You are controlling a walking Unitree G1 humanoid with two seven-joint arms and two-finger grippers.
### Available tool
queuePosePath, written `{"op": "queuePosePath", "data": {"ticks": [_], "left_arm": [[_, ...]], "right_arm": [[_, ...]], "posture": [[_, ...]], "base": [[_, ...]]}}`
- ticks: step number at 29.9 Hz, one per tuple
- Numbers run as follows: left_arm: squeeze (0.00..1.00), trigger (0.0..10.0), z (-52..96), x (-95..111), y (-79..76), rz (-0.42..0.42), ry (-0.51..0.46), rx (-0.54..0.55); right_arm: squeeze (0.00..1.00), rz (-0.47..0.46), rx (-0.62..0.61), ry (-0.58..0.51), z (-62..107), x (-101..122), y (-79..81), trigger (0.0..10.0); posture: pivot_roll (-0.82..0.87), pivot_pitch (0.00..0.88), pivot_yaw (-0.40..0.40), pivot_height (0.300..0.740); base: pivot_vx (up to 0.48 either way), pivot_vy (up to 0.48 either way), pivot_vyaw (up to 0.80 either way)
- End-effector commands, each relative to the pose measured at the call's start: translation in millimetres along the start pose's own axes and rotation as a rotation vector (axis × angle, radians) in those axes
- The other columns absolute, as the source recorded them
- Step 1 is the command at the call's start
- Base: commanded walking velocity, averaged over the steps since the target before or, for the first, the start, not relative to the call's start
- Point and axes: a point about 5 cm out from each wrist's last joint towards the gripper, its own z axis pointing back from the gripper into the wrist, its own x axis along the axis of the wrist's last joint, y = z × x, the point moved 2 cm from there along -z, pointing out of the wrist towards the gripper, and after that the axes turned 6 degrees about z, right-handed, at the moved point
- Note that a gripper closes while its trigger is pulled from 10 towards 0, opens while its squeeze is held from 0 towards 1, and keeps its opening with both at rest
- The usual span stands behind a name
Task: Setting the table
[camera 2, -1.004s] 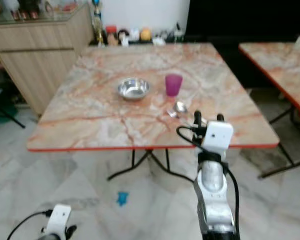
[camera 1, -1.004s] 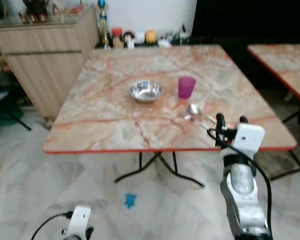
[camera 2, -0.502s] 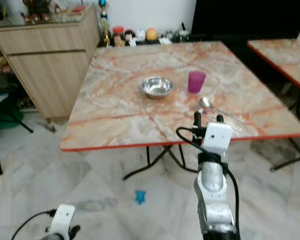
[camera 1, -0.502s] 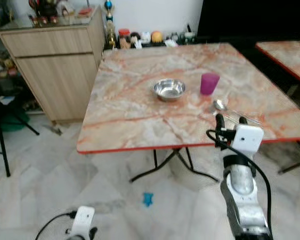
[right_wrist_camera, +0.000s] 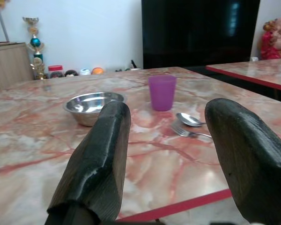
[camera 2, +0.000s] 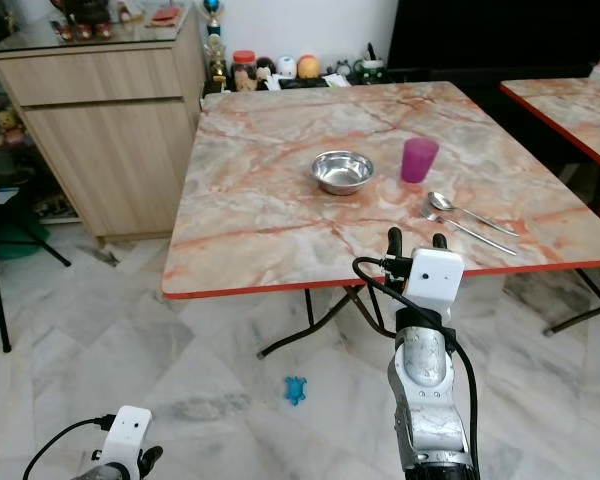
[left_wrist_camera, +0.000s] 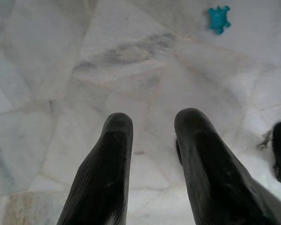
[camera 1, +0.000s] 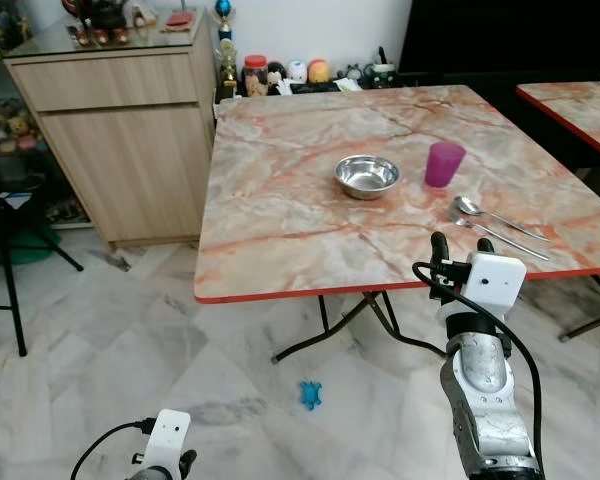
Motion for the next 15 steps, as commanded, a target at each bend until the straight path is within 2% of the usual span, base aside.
{"op": "queuePosePath", "data": {"ticks": [1, 9, 13, 15], "left_arm": [[0.00, 10.0, -0.8, 3.3, -0.8, -0.002, -0.007, -0.006], [0.00, 10.0, -1.3, 5.3, -1.6, -0.005, -0.009, -0.005], [0.00, 10.0, -1.5, 5.7, -1.6, 0.001, -0.010, -0.001], [0.00, 10.0, -1.7, 6.5, -3.4, 0.004, -0.013, -0.007]], "right_arm": [[0.00, 0.002, -0.007, -0.002, -0.6, 0.6, -3.0, 10.0], [0.00, 0.023, 0.015, -0.014, -0.2, 1.8, -1.3, 10.0], [0.00, 0.040, 0.051, -0.047, 2.2, 6.8, 3.5, 10.0], [0.00, 0.021, 0.043, -0.031, 2.6, 4.8, 3.7, 10.0]], "posture": [[-0.04, 0.000, 0.013, 0.740], [-0.04, 0.000, 0.009, 0.740], [-0.04, 0.000, 0.008, 0.740], [-0.05, 0.000, 0.008, 0.740]], "base": [[0.000, 0.000, 0.00], [0.000, 0.000, 0.00], [0.000, 0.000, 0.56], [0.000, 0.000, 0.61]]}}
